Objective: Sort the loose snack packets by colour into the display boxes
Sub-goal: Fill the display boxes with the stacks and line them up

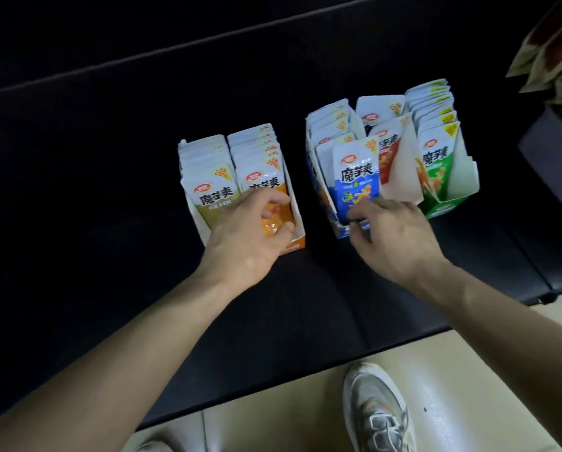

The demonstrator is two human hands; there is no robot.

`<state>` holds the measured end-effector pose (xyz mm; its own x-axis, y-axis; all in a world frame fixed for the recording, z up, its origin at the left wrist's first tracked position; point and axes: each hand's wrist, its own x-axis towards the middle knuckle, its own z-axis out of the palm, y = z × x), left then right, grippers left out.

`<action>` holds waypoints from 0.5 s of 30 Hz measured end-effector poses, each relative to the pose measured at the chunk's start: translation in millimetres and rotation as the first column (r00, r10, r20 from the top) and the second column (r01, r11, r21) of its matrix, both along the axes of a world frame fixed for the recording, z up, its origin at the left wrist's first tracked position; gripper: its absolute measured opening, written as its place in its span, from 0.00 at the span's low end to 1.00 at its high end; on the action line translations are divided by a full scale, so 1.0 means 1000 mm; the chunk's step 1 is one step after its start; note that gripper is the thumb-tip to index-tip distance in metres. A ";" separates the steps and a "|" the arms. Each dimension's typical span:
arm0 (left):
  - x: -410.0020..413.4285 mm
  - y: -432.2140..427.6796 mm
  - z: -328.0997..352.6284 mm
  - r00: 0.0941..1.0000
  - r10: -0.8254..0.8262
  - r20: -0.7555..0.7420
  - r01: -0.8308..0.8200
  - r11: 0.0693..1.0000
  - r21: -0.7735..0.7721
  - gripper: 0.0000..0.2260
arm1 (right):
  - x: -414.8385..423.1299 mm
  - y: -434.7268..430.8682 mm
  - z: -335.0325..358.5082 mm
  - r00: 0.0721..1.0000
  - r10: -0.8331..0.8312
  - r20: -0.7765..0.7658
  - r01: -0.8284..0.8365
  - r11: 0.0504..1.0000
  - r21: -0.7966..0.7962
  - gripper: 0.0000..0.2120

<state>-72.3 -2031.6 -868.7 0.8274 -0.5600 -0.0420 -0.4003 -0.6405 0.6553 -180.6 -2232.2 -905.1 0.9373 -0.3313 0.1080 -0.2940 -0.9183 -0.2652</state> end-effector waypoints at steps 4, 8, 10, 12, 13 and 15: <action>-0.011 -0.026 -0.017 0.997 -0.027 -0.071 0.027 1.000 0.002 0.17 | -0.007 0.008 0.005 0.993 0.094 -0.078 -0.086 0.992 0.095 0.13; -0.017 -0.037 -0.028 0.993 -0.018 -0.117 0.018 1.000 -0.007 0.20 | -0.016 0.011 0.018 0.965 0.184 -0.187 -0.140 0.964 0.225 0.11; -0.019 -0.039 -0.031 0.992 -0.010 -0.122 0.010 1.000 0.004 0.22 | -0.019 0.006 0.026 0.976 0.148 -0.159 -0.110 0.968 0.227 0.10; -0.021 -0.042 -0.034 0.990 -0.005 -0.138 0.006 1.000 0.008 0.23 | -0.017 -0.002 0.033 0.996 0.058 0.065 -0.071 0.975 0.211 0.10; -0.022 -0.045 -0.036 0.988 -0.005 -0.153 0.006 1.000 0.009 0.23 | -0.012 -0.009 0.036 0.984 0.041 0.172 -0.068 0.985 0.160 0.15; -0.027 -0.049 -0.040 0.984 -0.008 -0.178 0.010 1.000 0.013 0.25 | 0.003 -0.023 0.041 0.983 0.095 0.155 -0.100 0.995 0.026 0.30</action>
<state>-99.4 -2081.0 -908.9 0.8009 -0.5658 -0.1961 -0.2837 -0.6470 0.7078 -177.4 -2255.2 -864.3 0.9384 -0.2450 0.2437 -0.1568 -0.9303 -0.3316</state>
